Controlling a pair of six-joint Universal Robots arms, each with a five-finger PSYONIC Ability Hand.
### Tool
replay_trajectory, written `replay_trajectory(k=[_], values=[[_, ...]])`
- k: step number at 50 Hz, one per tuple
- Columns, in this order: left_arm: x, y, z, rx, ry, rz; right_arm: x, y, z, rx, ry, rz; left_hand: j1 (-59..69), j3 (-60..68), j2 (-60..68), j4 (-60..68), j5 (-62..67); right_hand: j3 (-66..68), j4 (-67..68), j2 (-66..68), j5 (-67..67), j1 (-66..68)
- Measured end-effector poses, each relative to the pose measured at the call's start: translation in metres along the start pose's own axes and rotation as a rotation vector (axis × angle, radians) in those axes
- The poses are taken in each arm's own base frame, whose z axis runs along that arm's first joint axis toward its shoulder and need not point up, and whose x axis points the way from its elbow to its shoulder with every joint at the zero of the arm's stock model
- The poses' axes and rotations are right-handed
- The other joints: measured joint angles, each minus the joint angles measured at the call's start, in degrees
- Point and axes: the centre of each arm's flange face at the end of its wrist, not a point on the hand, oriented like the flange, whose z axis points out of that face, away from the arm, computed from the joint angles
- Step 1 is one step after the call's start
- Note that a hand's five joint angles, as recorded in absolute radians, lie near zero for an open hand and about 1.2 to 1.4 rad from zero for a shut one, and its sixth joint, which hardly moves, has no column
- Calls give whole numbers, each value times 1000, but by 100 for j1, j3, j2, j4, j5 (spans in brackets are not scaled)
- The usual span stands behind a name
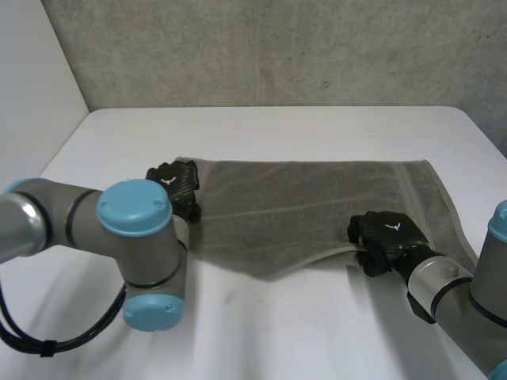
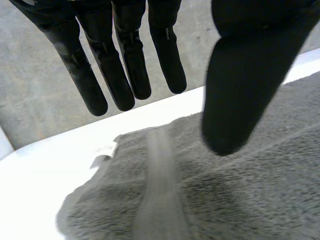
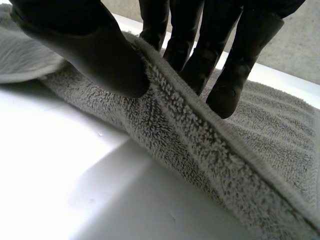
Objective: Fold the towel.
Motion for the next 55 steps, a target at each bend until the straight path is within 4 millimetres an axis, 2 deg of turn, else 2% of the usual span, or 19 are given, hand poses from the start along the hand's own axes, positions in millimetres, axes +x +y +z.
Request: replay_trajectory(k=[6, 13, 19, 24, 33, 43, 55], values=[[-11, -2, -8, -17, 2, 32, 0, -1, 0, 5, 1, -3, 325, 331, 328, 335, 316, 10, 0, 0, 0, 0], [-6, 9, -27, -65, 121, 84, 0, -3, 1, 11, 1, -6, 324, 324, 321, 327, 356, 10, 0, 0, 0, 0], [19, 16, -53, -81, 296, 110, 0, -4, 1, 13, 1, -7, -1261, -1233, -1277, -1240, -1251, 11, 0, 0, 0, 0], [41, 16, -64, -54, 385, 114, 1, -4, 1, 13, 1, -8, -1613, -1621, -1626, -1623, -1634, 10, 0, 0, 0, 0], [58, 24, -59, -38, 417, 133, 1, -3, 0, 10, 4, -6, -1071, -1079, -1083, -1075, -1057, 10, 0, 0, 0, 0], [56, 39, -56, -66, 410, 204, 6, -5, 1, 16, 17, -6, -739, -727, -726, -729, -710, 10, 0, 0, 0, 0], [56, 39, -56, -68, 413, 222, 15, -17, 5, 54, 39, -14, -481, -471, -474, -474, -474, 10, 0, 0, 0, 0]])
